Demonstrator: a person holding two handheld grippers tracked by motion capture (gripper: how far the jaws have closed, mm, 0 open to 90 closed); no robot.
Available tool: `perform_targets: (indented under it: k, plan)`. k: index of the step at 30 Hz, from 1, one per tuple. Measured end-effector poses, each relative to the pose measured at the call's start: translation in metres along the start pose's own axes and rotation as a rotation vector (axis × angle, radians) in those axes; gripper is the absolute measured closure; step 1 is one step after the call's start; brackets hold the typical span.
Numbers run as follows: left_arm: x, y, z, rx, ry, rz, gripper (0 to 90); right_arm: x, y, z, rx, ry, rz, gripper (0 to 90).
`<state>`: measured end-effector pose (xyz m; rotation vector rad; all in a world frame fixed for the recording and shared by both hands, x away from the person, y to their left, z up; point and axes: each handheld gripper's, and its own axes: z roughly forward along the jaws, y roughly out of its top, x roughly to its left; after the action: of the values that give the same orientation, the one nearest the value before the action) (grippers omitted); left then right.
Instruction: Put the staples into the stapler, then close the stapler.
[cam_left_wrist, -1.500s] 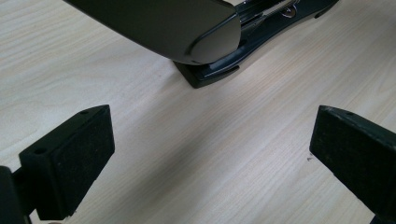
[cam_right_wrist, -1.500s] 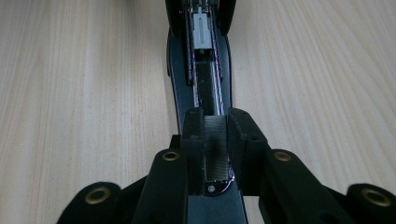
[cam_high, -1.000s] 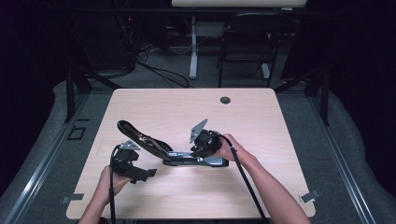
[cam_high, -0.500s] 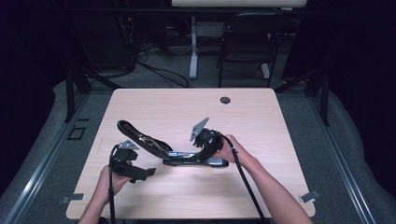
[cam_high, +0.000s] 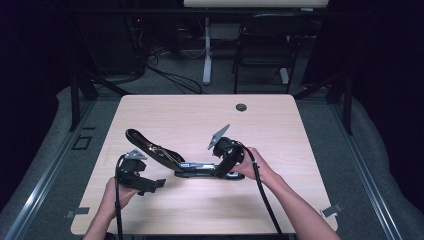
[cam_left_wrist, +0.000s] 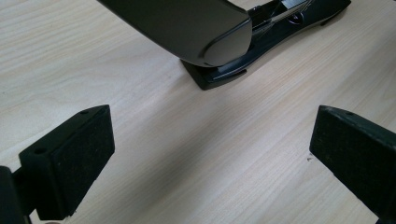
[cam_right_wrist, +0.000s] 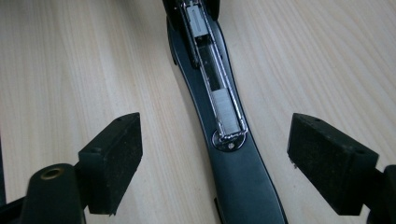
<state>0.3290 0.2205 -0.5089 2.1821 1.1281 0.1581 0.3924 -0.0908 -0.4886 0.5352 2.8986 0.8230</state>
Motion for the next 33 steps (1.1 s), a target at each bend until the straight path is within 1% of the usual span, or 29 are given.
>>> perform_targets:
  k: [4,9,13,14,17,18,21,24,25,27,28,29,30,31,32,33]
  plan:
    - [0.000,0.000,-0.001,0.000,0.004,-0.008,0.2,0.001,-0.005,-0.004,0.009,-0.001,0.020,15.3]
    - [0.002,-0.001,-0.003,-0.004,0.007,-0.017,0.2,0.001,-0.016,-0.008,0.014,-0.002,0.059,13.2]
    - [0.003,-0.001,-0.003,-0.011,0.006,-0.027,0.2,0.002,-0.023,-0.011,0.013,-0.007,0.072,13.1]
    - [0.003,-0.001,-0.004,-0.011,0.008,-0.034,0.2,0.003,-0.027,-0.013,0.007,-0.015,0.077,13.0]
    - [0.004,-0.001,-0.004,-0.010,0.007,-0.037,0.2,0.004,-0.030,-0.015,0.005,-0.019,0.082,13.0]
    - [0.004,-0.001,-0.005,-0.010,0.012,-0.038,0.2,0.004,-0.033,-0.016,-0.003,-0.022,0.096,13.1]
    - [0.004,-0.001,-0.005,-0.014,0.017,-0.045,0.2,0.004,-0.035,-0.016,-0.011,-0.024,0.104,13.6]
    - [0.006,-0.003,-0.009,-0.002,0.053,-0.063,0.8,0.004,-0.036,-0.017,-0.016,-0.038,0.117,14.7]
    - [0.006,-0.003,-0.011,-0.002,0.058,-0.067,4.2,0.005,-0.036,-0.017,-0.016,-0.046,0.118,14.8]
    - [0.007,-0.003,-0.012,-0.006,0.063,-0.069,15.5,0.005,-0.036,-0.017,-0.015,-0.052,0.119,15.0]
    - [0.009,-0.002,-0.015,-0.015,0.083,-0.086,16.2,0.005,-0.035,-0.018,-0.025,-0.068,0.116,18.4]
    - [0.009,-0.002,-0.015,-0.015,0.083,-0.086,18.8,0.005,-0.035,-0.018,-0.025,-0.068,0.116,18.4]
    - [0.010,-0.002,-0.016,-0.029,0.084,-0.092,18.8,0.005,-0.035,-0.019,-0.035,-0.085,0.111,21.3]
    - [0.012,-0.002,-0.018,-0.048,0.102,-0.106,26.0,0.006,-0.035,-0.021,-0.062,-0.102,0.122,24.9]
    - [0.014,-0.003,-0.020,-0.060,0.118,-0.114,29.9,0.006,-0.034,-0.022,-0.067,-0.109,0.128,26.6]
    - [0.014,-0.003,-0.020,-0.060,0.118,-0.114,32.7,0.006,-0.034,-0.022,-0.067,-0.109,0.128,26.6]
